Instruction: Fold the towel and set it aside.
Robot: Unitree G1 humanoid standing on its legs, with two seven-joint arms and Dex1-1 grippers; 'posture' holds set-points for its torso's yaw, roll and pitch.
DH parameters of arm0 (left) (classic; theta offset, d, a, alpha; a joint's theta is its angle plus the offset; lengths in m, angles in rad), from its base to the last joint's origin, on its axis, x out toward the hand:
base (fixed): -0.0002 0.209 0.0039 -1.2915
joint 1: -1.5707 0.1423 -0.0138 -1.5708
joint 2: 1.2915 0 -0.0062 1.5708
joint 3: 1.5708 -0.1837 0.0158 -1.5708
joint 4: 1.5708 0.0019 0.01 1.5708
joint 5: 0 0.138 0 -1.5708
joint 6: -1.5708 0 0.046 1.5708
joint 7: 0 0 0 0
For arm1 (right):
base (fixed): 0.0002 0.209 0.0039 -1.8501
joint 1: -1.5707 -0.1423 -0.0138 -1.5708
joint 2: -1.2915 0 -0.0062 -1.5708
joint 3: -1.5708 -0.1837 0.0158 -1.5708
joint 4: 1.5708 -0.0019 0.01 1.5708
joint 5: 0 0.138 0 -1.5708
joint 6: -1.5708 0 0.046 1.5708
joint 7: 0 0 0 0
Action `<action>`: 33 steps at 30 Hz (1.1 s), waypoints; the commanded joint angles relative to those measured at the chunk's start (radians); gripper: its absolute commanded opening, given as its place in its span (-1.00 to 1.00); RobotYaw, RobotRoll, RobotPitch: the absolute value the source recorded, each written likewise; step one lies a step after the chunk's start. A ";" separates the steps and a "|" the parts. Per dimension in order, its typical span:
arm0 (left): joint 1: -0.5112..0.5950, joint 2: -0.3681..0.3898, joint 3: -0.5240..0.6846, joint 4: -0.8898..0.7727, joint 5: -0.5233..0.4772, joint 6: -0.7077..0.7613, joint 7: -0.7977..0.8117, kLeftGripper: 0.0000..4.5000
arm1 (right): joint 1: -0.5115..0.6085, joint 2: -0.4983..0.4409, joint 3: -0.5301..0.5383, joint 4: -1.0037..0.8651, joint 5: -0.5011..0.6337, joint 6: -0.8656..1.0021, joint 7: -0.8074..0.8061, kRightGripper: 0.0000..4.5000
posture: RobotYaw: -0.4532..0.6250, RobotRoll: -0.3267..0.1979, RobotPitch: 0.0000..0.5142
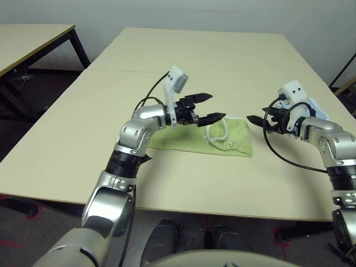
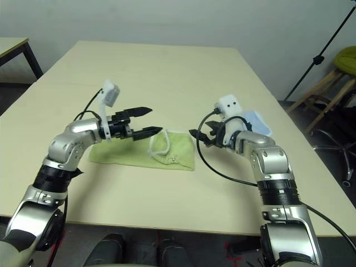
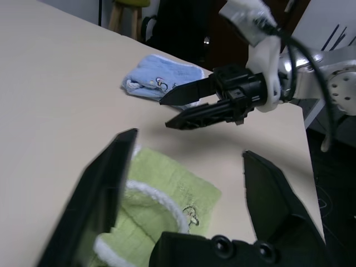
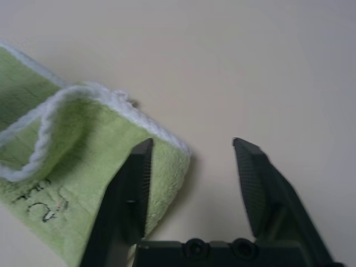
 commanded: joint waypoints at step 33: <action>-0.134 -0.149 -0.170 0.570 0.366 -0.253 0.126 -1.00 | -0.023 0.167 0.121 0.133 -0.137 -0.075 0.018 -1.00 | -0.04 0.25 -0.83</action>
